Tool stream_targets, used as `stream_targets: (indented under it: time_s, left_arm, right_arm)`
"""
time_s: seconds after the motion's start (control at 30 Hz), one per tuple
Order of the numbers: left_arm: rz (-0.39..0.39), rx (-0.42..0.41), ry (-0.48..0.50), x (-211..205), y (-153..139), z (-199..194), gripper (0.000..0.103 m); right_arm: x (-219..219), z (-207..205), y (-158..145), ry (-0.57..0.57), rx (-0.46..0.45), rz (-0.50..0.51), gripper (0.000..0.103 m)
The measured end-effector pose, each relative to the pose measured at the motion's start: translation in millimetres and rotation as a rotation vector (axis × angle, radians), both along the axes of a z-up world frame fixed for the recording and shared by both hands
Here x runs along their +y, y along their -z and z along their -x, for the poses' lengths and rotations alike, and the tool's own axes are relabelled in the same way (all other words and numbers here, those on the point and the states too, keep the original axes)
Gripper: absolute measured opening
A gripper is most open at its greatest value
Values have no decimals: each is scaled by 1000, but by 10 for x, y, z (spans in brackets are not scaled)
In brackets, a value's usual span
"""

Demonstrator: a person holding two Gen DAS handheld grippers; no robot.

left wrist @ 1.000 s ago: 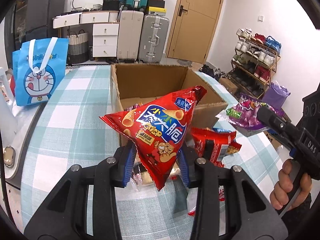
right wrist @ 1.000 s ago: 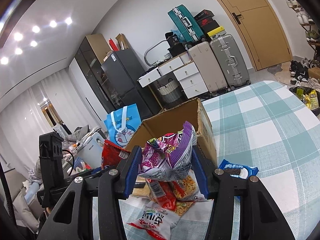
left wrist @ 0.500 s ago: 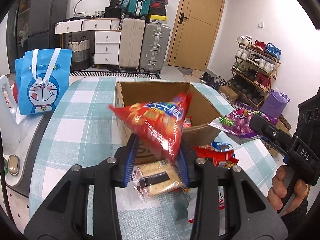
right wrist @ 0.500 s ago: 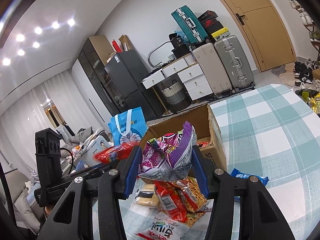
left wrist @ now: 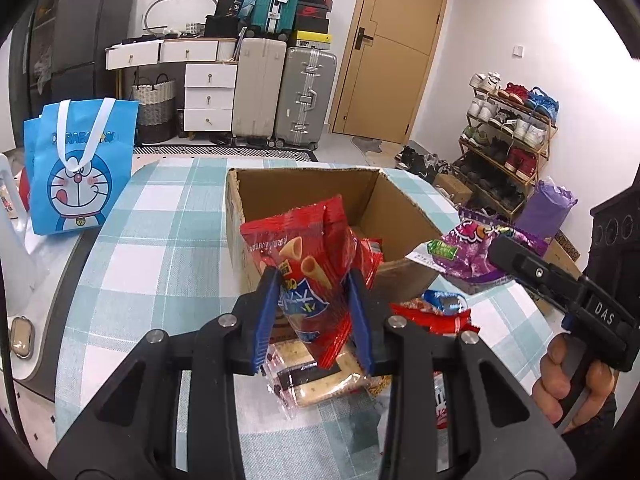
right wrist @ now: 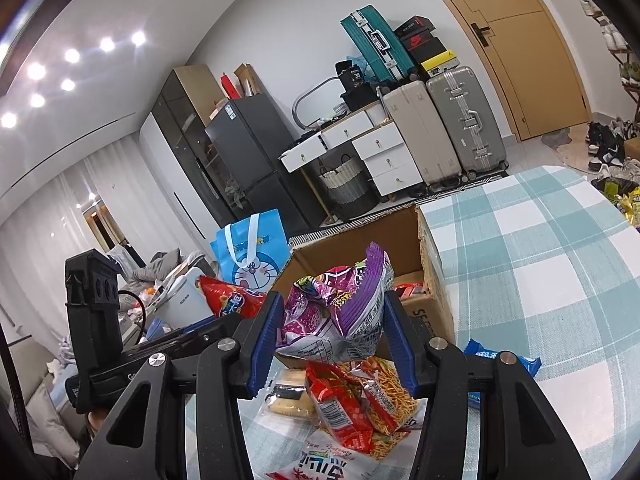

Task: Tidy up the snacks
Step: 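Lift both bags over the box and open both grippers to drop them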

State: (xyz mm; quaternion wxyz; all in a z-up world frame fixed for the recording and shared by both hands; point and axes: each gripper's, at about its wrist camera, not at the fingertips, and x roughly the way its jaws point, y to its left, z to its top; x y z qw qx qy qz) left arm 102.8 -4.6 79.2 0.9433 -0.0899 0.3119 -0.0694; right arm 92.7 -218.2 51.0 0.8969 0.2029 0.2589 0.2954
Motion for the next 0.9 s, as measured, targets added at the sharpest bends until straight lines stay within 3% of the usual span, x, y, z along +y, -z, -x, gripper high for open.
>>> stream_targets:
  time_s: [0.33,0.5,0.7,0.83,0.9]
  left_arm:
    - [-1,-2,-6,-56,-76,-127,31]
    - [-26,40,-26,-91,-14,-273,31]
    - [-58,55,-14,-198,24,-360,31]
    - [-68,50,-10,-211,32,-322,49]
    - [-73,42,-17,-205,32,-286,53]
  right_arm:
    - [165,-205,1,8,24,26,50]
    - [238,-280,22,11,42,39,52]
    - [266,-288,-26,22,37,58,64]
    - [284,-321,-43,27,39,79,67]
    - [277,-326,-46,28,40,79,67]
